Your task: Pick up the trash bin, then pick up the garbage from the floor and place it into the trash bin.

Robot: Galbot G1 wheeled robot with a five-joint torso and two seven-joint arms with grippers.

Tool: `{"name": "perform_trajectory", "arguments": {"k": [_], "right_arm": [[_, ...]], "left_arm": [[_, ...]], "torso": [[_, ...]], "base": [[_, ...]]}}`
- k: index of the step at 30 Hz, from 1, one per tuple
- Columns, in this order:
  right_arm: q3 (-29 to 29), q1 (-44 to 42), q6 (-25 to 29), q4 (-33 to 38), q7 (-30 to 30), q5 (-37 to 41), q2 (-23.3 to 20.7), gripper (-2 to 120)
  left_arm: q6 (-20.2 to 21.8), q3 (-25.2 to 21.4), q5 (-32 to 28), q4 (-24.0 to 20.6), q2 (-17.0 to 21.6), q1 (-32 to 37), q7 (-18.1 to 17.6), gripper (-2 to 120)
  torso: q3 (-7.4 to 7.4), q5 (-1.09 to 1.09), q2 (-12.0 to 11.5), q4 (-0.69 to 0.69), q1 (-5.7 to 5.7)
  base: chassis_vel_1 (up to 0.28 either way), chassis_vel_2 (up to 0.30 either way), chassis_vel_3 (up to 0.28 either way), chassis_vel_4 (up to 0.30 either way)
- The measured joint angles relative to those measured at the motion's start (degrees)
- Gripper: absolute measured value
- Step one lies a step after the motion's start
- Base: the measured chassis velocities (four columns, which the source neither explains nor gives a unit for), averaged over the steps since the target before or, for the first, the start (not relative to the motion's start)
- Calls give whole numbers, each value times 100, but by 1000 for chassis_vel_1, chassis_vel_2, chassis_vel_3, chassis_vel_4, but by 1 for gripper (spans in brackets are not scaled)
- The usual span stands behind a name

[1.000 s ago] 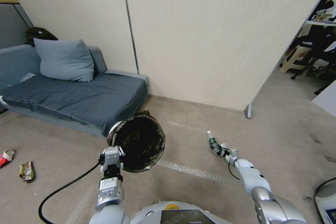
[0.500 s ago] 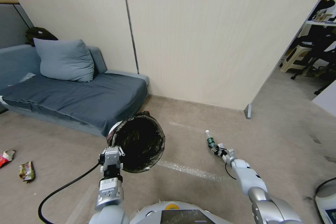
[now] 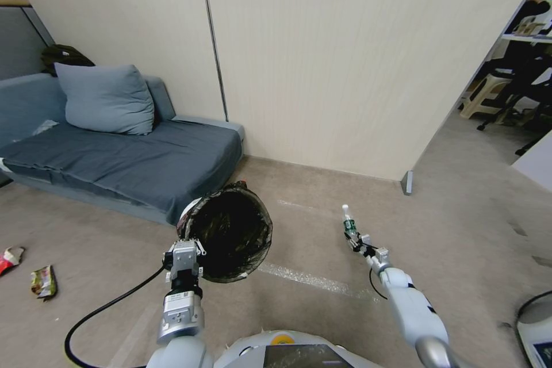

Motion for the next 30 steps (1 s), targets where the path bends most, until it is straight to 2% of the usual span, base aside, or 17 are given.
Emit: {"name": "perform_trajectory", "arguments": {"k": [1,2,3,5,6,9,10,13,14,16,18,23,30], "right_arm": [[-1,-281,14,529,-49,36,9,37],[-1,-281,14,529,-49,36,9,37],[-15,-469,25,899,-97,72,10,37],[-76,-883,69,1808,-228,132,-17,37],[-76,-883,69,1808,-228,132,-17,37],[-227,-1299,99,2840,-374,217,-136,37],[-227,-1299,99,2840,-374,217,-136,37],[-425,-1604,139,3561,-650,401,-370,37],[-425,-1604,139,3561,-650,401,-370,37],[-572,-1743,127,3989,-959,470,-592,37],[-617,-1773,122,4087,-1023,458,-655,37],[-1143,-2015,55,4451,-1069,216,-955,37],[-1835,-2031,43,3992,-1033,-239,-835,37]], "left_arm": [[2,11,-15,3,8,-4,1,0],[2,11,-15,3,8,-4,1,0],[4,23,-28,20,12,-7,0,0],[10,75,-61,86,29,-22,2,0],[10,75,-61,86,29,-22,2,0],[19,160,-88,173,55,-55,3,0],[19,160,-88,173,55,-55,3,0],[30,254,-108,264,77,-93,8,0],[30,254,-108,264,77,-93,8,0],[31,341,-113,310,89,-113,9,0],[31,371,-113,316,89,-116,8,0],[36,467,-110,324,94,-135,4,0],[47,574,-90,304,82,-126,3,0]], "torso": [[0,6,0,0,0],[0,6,0,0,0],[0,11,0,-3,0],[0,2,0,-2,0],[0,2,0,-2,0],[0,3,0,2,0],[0,3,0,2,0],[0,6,0,0,0],[0,6,0,0,0],[0,5,0,-1,0],[0,6,0,0,0],[0,6,0,0,0],[0,5,0,0,0]], "base": [[0,0,0,0],[0,0,0,0],[0,0,0,0],[0,0,0,0],[0,0,0,0],[0,0,0,0],[0,0,0,0],[0,0,0,0],[0,0,0,0],[0,0,0,0],[0,0,0,0],[0,0,0,0],[0,0,0,0]]}}
